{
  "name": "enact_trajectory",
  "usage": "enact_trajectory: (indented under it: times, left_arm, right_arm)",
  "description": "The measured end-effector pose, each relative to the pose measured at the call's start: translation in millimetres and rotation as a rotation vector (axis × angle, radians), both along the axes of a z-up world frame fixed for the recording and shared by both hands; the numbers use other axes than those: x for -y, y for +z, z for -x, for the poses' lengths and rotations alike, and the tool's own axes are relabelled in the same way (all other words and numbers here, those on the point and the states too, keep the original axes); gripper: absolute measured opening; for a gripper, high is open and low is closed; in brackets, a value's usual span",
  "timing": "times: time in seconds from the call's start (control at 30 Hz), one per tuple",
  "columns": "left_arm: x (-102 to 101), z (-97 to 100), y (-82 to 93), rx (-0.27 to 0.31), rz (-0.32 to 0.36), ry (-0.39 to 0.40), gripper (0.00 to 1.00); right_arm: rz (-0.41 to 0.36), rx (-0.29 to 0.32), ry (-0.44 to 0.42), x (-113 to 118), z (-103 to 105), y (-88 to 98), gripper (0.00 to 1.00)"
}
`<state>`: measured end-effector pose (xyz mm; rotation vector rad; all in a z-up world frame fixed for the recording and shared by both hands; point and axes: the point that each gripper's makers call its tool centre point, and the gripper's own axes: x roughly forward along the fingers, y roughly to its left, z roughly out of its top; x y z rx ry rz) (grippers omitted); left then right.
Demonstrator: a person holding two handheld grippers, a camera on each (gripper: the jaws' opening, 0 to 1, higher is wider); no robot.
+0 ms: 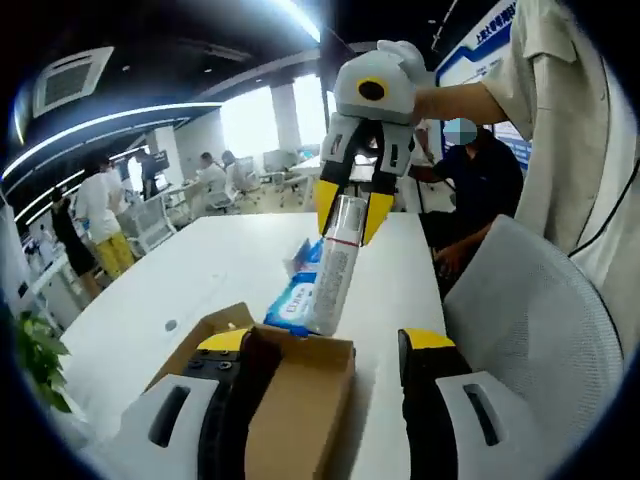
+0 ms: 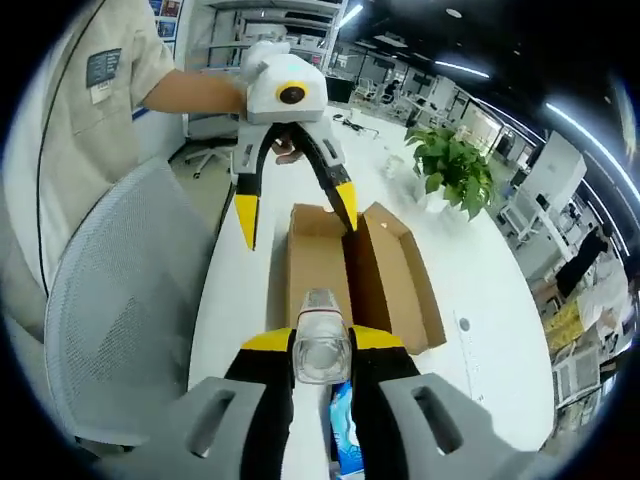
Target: Operate the shoe box by opening the lid, removing the specified soft item, and placing it in the target area until the item is outside and the box remains undamaged.
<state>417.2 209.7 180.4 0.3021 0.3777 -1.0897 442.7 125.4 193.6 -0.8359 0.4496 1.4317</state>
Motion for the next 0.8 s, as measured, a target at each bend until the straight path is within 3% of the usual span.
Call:
enact_trajectory:
  times: [0.1, 0.37, 0.57, 0.8]
  left_arm:
    - [-10, 1.7, 1.5, -0.012, 0.035, 0.047, 0.66]
    - [-39, 6.6, 2.4, -0.015, 0.050, 0.179, 0.76]
    - [-54, 10.8, 8.1, -0.009, 0.081, 0.257, 0.88]
    - [-68, 18.2, 7.3, -0.008, 0.082, 0.325, 0.95]
  right_arm:
    - [0.033, 0.002, 0.001, 8, -13, -1.7, 0.17]
    - [0.115, 0.014, -0.015, 31, -58, -7.3, 0.17]
    - [0.172, 0.011, -0.030, 46, -87, -14.2, 0.17]
    - [0.236, -0.001, -0.056, 64, -127, -27.5, 0.18]
